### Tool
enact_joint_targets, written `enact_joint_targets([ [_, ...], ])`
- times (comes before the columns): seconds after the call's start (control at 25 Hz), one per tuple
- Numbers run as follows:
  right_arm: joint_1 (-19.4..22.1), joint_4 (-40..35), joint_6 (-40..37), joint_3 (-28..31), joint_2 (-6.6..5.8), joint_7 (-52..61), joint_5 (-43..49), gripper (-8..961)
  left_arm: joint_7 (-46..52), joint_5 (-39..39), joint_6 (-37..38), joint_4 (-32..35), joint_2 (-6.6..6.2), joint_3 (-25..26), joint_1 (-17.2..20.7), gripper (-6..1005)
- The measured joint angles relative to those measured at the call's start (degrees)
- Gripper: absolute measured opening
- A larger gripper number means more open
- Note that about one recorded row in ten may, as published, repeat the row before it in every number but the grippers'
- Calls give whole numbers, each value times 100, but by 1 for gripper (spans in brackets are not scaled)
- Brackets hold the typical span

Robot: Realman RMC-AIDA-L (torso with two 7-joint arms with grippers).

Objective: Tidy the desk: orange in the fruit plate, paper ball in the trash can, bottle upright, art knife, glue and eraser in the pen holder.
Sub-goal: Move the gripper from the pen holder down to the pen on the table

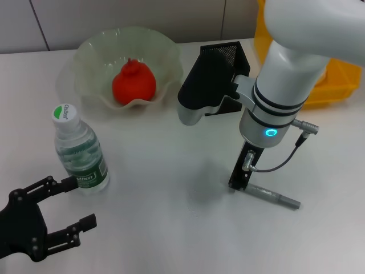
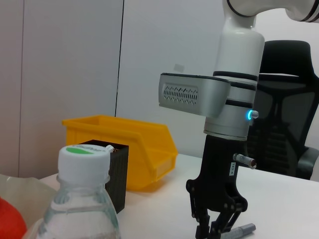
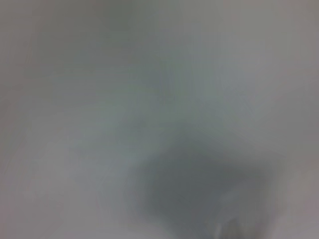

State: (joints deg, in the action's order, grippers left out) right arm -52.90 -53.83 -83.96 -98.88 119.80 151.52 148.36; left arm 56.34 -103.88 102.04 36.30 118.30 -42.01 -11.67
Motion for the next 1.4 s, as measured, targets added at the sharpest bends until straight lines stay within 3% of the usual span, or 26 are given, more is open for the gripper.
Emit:
enact_joint_targets([
  [0.08, -2, 19, -6, 4, 0, 0, -1, 168, 0, 1, 0, 0, 0, 0, -4, 797],
  [0.4, 19, -173, -111, 98, -9, 1, -9, 185, -58, 5, -17, -80, -1, 0, -9, 797],
  [0.68, 245, -1186, -584, 498, -46, 0, 31, 226, -74, 16, -18, -81, -9, 0, 4, 797],
  [1.4, 84, -522, -432, 156, -5, 40, 68, 360, -117, 17, -65, -84, -5, 0, -20, 797],
])
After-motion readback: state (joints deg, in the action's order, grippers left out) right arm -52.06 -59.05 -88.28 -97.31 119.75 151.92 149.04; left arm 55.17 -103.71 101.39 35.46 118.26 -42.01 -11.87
